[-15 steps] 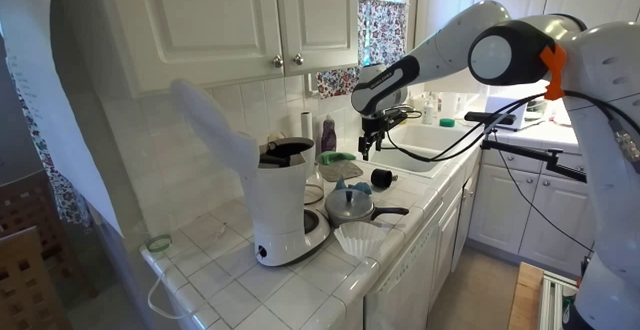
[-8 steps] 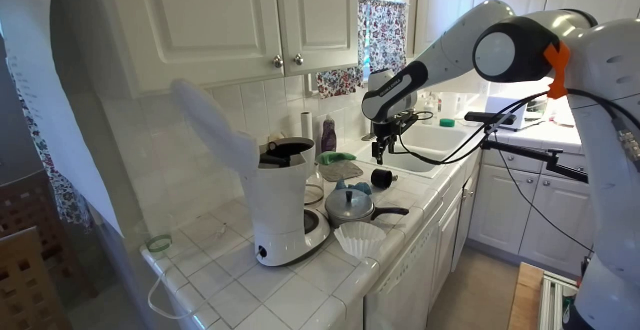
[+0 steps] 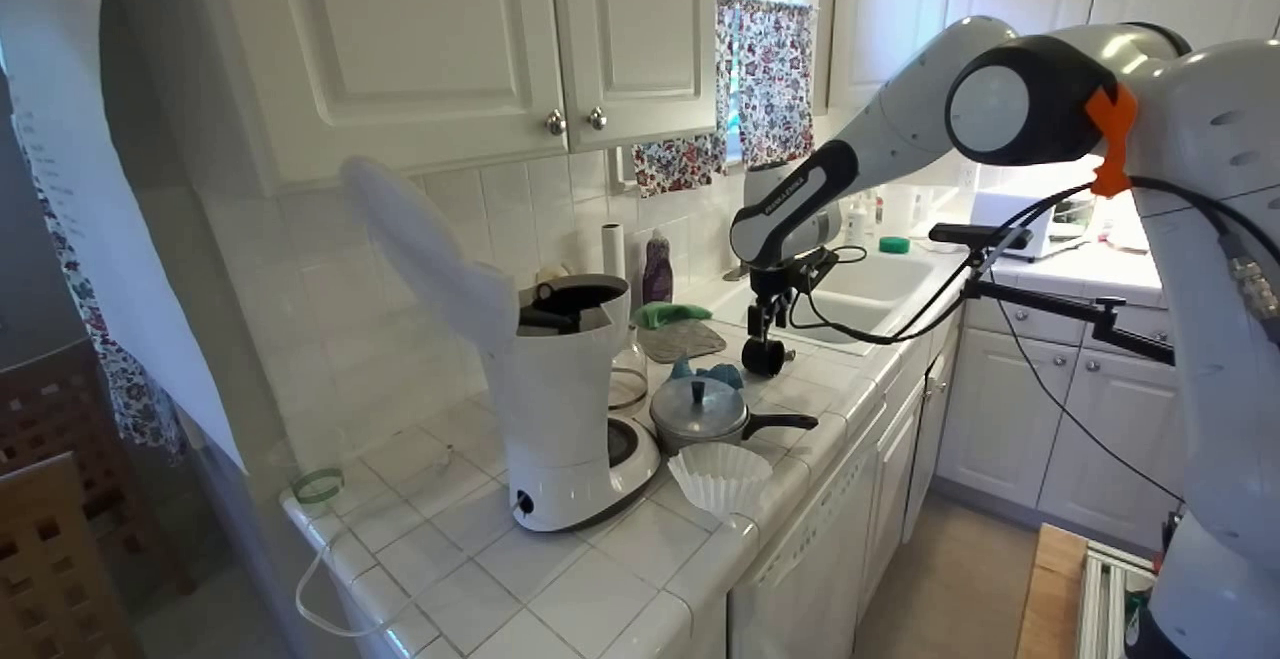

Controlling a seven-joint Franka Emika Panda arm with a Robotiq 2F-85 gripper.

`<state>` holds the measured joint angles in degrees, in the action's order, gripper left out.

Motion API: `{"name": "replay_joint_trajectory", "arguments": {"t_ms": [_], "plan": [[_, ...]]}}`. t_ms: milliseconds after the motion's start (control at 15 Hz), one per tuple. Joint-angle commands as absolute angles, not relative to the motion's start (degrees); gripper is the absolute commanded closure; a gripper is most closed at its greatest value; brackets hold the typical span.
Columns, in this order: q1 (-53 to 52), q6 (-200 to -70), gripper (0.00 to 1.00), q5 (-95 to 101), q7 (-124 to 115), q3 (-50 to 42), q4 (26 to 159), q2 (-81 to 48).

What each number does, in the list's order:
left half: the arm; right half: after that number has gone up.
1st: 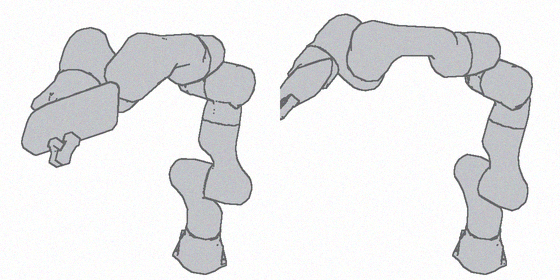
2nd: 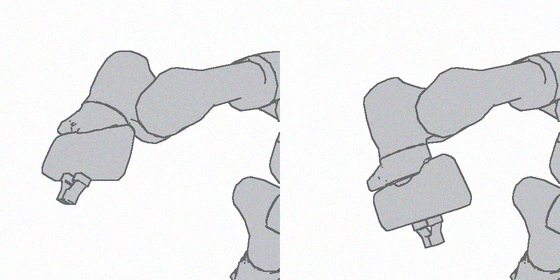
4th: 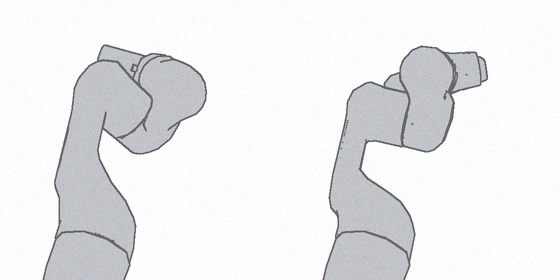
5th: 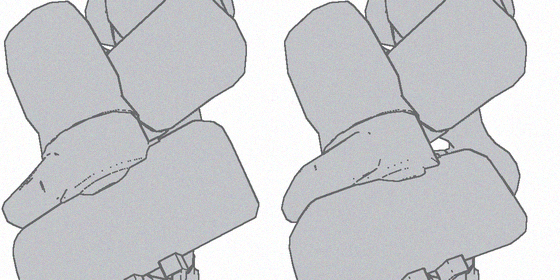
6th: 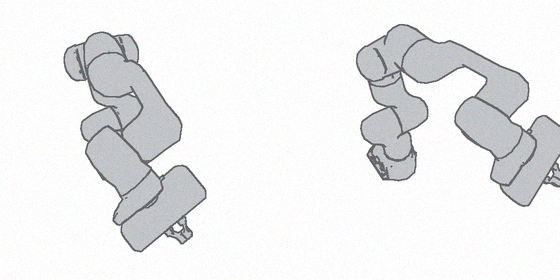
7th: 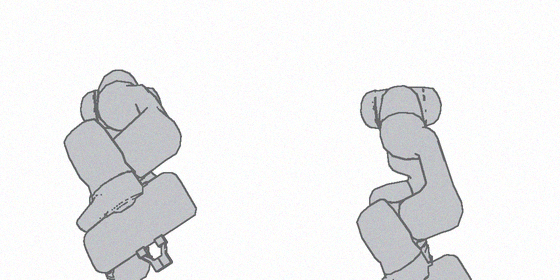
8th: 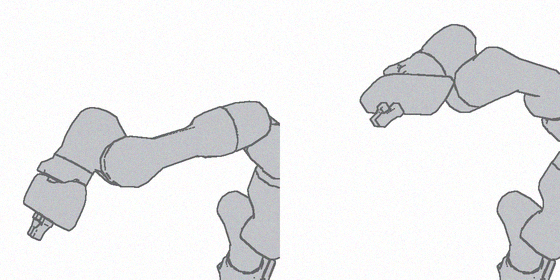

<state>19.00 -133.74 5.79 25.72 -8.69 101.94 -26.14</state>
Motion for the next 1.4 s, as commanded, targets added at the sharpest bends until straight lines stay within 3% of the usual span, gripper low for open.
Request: {"name": "replay_joint_trajectory", "arguments": {"t_ms": [0, 133, 200, 267, 467, 733, 1000, 1067, 1133, 1333], "plan": [[19.9, -136.6, 0.00, 5.4, 29.1, -7.7, 104.4, -26.1], [20.0, -138.5, 0.00, 5.8, 29.9, -7.8, 105.1, -26.5], [20.0, -139.5, 0.25, 6.0, 30.1, -7.8, 105.3, -26.7], [20.2, -140.5, 0.26, 5.8, 30.6, -7.7, 105.5, -26.9], [20.4, -142.7, 0.50, 6.3, 31.3, -7.8, 106.0, -27.4], [20.4, -145.6, 0.68, 6.7, 30.8, -8.1, 105.1, -27.8], [20.4, -148.2, 0.98, 7.5, 30.0, -8.7, 103.9, -29.2], [20.5, -148.5, 1.00, 7.8, 29.9, -9.0, 103.7, -29.5], [20.6, -148.5, 0.68, 7.4, 29.5, -9.0, 103.5, -29.4], [21.0, -149.0, 0.61, 5.2, 29.5, -7.4, 103.6, -27.5]]}}
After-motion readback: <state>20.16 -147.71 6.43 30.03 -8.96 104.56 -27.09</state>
